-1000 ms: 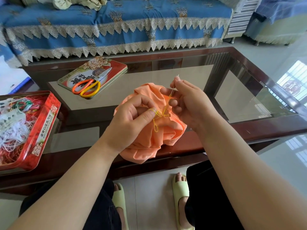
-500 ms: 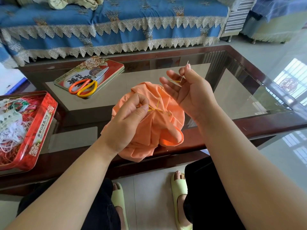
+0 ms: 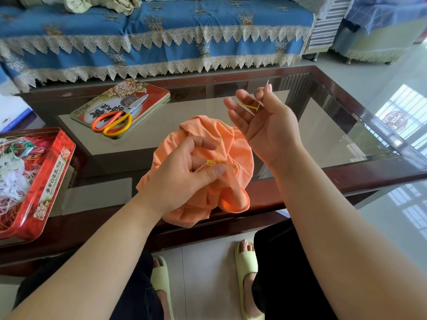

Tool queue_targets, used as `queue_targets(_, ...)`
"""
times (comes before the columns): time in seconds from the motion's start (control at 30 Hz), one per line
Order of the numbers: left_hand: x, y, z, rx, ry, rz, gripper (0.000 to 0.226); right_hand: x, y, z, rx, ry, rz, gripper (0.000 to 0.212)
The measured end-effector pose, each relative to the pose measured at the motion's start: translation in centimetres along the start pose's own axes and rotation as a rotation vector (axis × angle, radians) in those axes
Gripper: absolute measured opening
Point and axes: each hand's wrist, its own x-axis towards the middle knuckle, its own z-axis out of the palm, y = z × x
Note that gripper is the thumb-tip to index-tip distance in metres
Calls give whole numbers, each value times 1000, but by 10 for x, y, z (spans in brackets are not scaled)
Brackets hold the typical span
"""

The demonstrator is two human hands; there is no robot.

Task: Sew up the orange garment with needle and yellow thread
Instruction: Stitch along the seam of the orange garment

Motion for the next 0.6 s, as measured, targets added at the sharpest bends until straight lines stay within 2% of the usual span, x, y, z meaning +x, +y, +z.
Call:
queue_targets(0.23,0,0,4,23,-149,-168,35,3,-8,-4,39,25,-74,35)
queue_targets(0.6,-2,1,3,-5,-173,-165,25,5,-7,-9,6,111,-105,34)
